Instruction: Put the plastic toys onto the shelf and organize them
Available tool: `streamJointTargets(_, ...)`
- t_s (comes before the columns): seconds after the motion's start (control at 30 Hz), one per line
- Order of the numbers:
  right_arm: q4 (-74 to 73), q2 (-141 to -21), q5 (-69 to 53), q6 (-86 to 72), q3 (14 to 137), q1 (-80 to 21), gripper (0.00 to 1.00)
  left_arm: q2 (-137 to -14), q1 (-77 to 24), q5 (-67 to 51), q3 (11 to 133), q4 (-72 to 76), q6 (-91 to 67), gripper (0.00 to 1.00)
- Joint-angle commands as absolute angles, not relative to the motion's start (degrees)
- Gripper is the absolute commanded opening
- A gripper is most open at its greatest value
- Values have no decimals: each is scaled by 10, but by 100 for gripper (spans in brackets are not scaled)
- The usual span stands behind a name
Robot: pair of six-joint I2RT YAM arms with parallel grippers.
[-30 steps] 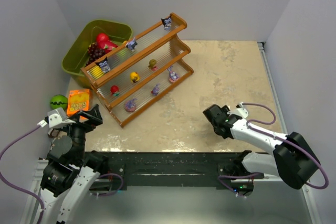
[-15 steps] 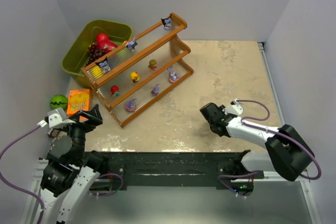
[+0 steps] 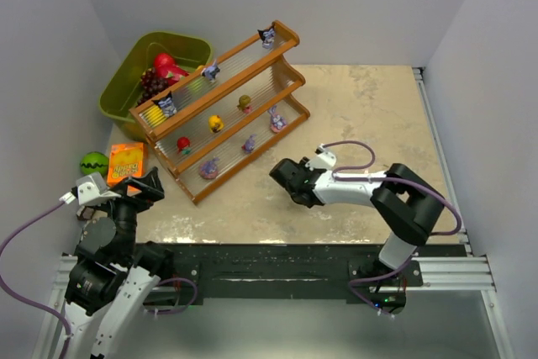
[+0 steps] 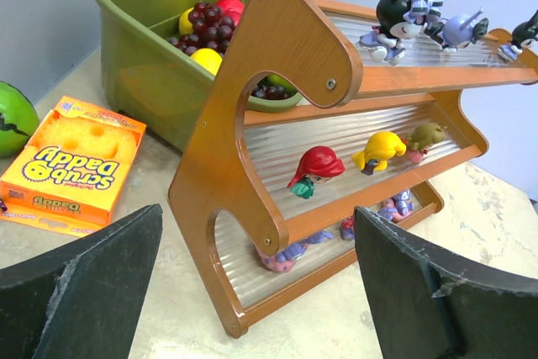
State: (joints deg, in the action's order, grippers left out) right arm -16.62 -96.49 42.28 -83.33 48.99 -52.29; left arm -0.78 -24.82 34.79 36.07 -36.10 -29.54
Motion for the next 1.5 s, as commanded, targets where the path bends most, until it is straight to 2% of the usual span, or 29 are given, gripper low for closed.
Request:
streamJointTargets(0.0, -167, -1013, 386, -853, 528, -541, 29, 62, -246, 360, 360, -346, -304, 100)
streamJointTargets(0.2, -142, -1036, 374, -821, 541, -542, 44, 62, -246, 361, 360, -346, -304, 100)
streamJointTargets(0.37, -127, -1049, 366, -790, 553, -542, 66, 62, -245, 361, 360, -347, -304, 100)
streamJointTargets(0.47, -123, -1053, 363, -779, 558, -542, 73, 62, -246, 361, 361, -346, -305, 100)
streamJointTargets(0.73, -101, -1030, 353, -734, 553, -542, 83, 61, -246, 362, 361, -348, -305, 100)
streamJointTargets(0.9, -98, -1000, 357, -631, 549, -542, 88, 60, -246, 363, 361, -348, -306, 100)
streamJointTargets(1.13, 32, -864, 337, -411, 431, -541, 93, 59, -246, 365, 362, -349, -307, 100)
streamJointTargets(1.27, 94, -819, 264, -266, 410, -540, 93, 57, -246, 366, 362, -350, -308, 100)
streamJointTargets(1.47, 76, -806, 128, -106, 437, -534, 93, 59, -246, 368, 362, -351, -310, 100)
